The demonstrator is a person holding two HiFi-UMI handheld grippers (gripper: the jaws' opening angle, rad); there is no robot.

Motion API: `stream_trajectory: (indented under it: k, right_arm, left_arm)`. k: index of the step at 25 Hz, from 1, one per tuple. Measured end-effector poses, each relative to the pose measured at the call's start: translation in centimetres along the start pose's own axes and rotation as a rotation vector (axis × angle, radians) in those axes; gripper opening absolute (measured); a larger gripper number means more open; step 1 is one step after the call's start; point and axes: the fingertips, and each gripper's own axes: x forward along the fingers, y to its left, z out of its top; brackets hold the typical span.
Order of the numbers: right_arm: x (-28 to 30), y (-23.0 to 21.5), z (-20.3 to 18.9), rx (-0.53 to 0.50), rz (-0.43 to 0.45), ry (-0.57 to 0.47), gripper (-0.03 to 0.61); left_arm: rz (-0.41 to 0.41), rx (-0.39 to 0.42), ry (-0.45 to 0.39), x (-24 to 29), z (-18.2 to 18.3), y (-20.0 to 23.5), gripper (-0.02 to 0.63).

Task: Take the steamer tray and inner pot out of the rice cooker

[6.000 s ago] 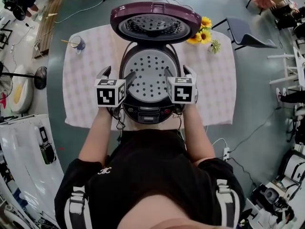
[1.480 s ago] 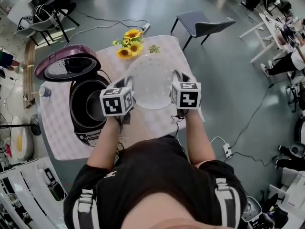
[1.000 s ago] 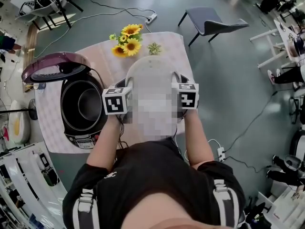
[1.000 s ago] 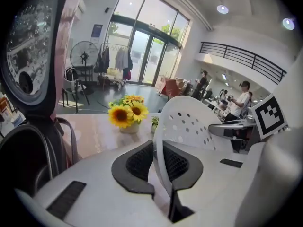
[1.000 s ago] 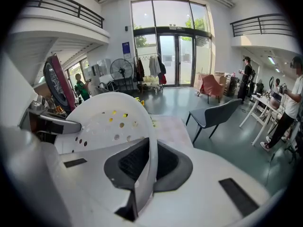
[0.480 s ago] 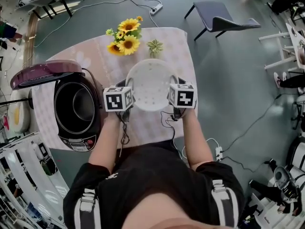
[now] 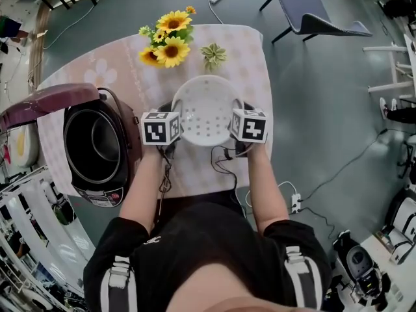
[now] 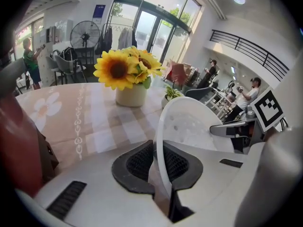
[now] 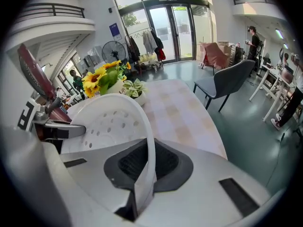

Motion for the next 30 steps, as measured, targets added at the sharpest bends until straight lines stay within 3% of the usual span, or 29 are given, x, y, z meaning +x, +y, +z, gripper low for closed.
stream_trajectory:
  k: [15, 22, 30]
  right_arm:
    - [3.5, -0.1, -0.9, -0.027, -0.025, 0.016, 0.021]
    - [1.9, 0.2, 1.4, -0.051, -0.042, -0.121, 0.078]
    - [-7.3, 2.9, 7.4, -0.023, -0.035, -0.477, 0.078]
  left_arm:
    - [0.01, -0.063, -0.004, 4.0, -1.5, 2.5, 0.027]
    - [0.06, 0.051, -0.095, 1.8, 0.2, 2.3, 0.041]
    - [0.061, 0.15, -0.396, -7.5, 6.1, -0.6, 0.061]
